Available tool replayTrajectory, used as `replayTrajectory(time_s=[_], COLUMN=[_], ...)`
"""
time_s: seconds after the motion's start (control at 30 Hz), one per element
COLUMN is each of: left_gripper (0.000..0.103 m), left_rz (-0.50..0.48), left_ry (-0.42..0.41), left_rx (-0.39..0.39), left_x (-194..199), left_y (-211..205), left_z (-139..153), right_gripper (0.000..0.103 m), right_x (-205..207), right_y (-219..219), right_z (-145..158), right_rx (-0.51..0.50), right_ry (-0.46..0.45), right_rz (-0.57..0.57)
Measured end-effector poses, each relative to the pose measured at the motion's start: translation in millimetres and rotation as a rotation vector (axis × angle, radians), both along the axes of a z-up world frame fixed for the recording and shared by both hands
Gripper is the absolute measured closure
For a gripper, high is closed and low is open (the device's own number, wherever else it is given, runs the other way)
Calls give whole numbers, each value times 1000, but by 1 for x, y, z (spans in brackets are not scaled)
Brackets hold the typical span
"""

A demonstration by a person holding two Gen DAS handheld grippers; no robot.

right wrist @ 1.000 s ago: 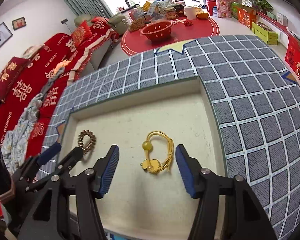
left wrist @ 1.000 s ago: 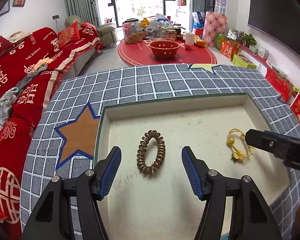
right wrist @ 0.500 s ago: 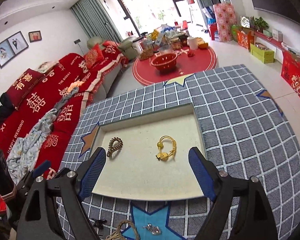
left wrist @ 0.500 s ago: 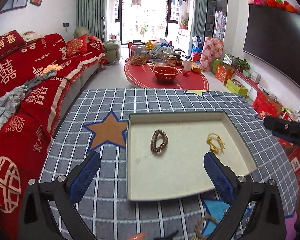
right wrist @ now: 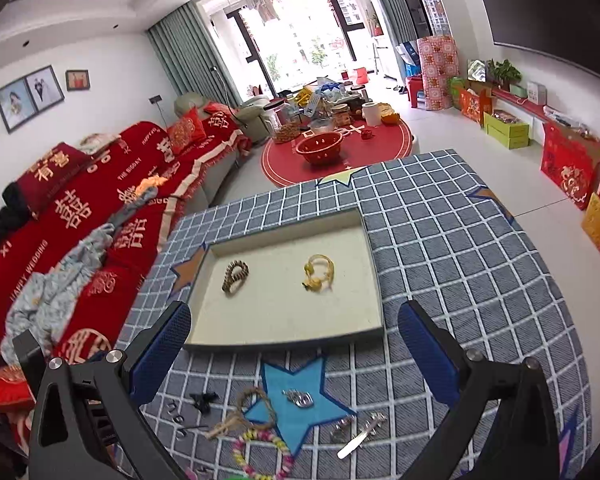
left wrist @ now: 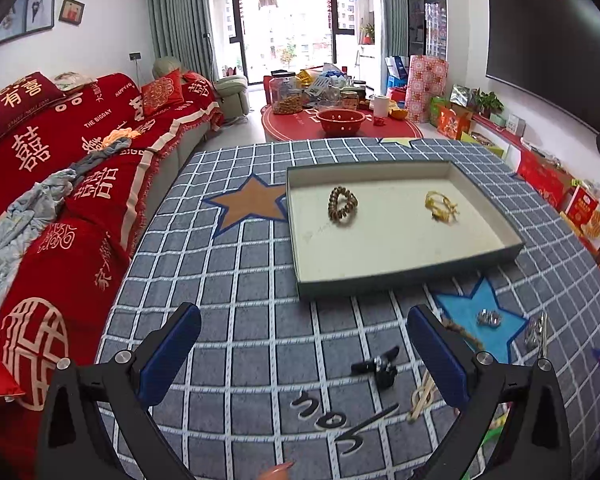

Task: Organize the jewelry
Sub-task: 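Withdraw both tools from the tray back toward the remaining jewelry, then grasp the black claw clip with the left tool while the right grasps the silver hair clip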

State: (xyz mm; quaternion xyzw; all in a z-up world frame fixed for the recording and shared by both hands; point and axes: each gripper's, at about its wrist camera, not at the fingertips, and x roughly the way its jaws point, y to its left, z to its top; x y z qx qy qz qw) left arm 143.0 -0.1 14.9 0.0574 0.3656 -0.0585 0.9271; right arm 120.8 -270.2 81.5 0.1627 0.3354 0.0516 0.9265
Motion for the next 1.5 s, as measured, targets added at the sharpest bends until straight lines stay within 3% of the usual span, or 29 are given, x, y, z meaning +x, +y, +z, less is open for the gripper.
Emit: replayTrajectory(time_s=[0.3,0.53,0.73,1.2,1.5], left_gripper=[0,0,0,0,0], left_rz=[-11,-18,-30,-62,-95], left_ry=[102,144,166,178,193], left_rx=[14,45,51,66,81], left_x=[-19,-27,-24,3,15], left_y=[0,-4,-10,-23,-33], left_z=[-35,-54,-64,-70,-74], right_gripper=[0,0,0,2,15], right_x=[-38,-58,-63,-50,-38], right_y=[3,1,-4,12,23], right_z=[-43,-97,-125,-151,-151], right_rx=[-17,-38,-54,-203,-294], right_ry=[124,274,357,420,399], right_rz=[0,-30,-73,-108,-103])
